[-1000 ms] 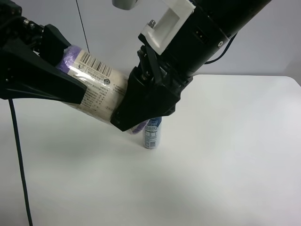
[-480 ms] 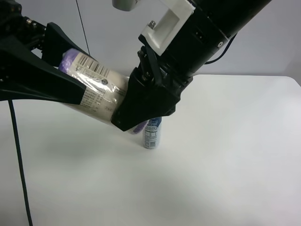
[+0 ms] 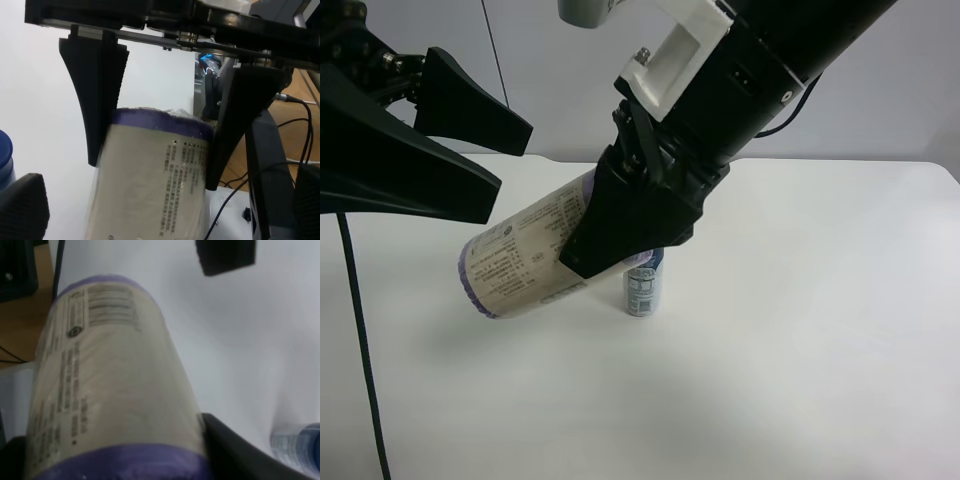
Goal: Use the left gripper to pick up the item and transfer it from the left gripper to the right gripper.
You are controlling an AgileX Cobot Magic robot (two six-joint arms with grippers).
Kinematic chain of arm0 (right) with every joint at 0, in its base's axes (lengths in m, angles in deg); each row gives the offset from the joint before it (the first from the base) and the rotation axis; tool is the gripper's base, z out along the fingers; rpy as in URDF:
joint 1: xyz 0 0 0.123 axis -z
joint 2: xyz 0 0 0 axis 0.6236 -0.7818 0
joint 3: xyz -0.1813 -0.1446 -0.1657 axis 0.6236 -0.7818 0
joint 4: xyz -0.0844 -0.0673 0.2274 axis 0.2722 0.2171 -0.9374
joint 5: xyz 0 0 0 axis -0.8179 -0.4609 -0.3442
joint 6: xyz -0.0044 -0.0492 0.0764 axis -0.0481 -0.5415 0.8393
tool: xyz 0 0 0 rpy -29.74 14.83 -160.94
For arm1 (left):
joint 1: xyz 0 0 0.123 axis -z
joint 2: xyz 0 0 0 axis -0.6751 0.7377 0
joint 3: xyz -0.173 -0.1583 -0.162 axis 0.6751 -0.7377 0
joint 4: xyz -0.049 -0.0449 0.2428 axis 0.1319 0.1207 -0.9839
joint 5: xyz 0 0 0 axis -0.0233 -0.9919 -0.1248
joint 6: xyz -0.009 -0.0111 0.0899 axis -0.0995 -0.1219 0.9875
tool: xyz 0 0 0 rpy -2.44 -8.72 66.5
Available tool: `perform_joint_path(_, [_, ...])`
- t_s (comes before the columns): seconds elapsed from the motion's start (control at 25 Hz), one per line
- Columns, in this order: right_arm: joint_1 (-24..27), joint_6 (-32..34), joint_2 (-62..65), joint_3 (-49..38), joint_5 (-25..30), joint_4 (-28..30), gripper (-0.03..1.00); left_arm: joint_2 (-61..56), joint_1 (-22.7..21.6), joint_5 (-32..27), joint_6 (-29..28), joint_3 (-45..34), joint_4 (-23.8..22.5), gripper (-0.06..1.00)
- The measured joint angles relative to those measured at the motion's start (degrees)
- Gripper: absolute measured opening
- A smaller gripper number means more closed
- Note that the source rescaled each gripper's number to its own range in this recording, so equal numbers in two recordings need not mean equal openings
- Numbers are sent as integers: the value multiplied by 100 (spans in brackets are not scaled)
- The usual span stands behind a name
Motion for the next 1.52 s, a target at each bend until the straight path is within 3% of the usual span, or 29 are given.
perform_joint_path(0.72, [0,0,0,0,0,0,1,-197,0,6,-6,0,138,98])
perform_joint_path(1.04, [0,5,0,0,0,0,1,-1114,0,775,-183,0,96,98])
perform_joint_path(1.24, [0,5,0,0,0,0,1,-1762,0,1341,-918,0,-662,98])
perform_joint_path(1.52, [0,5,0,0,0,0,1,-2503,0,1170,-2881,0,-2291,98])
